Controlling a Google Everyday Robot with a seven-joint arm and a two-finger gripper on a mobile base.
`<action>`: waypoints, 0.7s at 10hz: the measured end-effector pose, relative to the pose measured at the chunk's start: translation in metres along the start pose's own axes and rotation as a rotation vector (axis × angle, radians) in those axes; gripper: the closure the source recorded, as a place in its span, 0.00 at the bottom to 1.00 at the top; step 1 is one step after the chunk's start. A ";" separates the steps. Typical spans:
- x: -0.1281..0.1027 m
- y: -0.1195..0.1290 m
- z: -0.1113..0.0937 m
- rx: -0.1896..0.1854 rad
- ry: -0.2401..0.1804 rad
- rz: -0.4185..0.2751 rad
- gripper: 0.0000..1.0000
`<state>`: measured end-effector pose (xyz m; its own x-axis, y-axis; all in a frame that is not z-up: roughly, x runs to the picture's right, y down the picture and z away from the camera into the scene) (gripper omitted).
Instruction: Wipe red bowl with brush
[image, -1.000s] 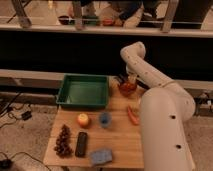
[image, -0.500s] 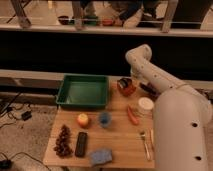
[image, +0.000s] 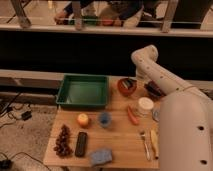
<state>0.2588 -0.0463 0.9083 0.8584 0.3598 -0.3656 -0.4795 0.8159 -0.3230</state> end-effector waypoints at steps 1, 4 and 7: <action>0.002 -0.003 -0.001 0.001 -0.001 0.010 1.00; 0.002 -0.007 -0.005 -0.015 -0.038 0.051 1.00; 0.003 -0.009 -0.007 -0.025 -0.071 0.081 1.00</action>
<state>0.2640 -0.0561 0.9041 0.8269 0.4563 -0.3286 -0.5517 0.7716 -0.3166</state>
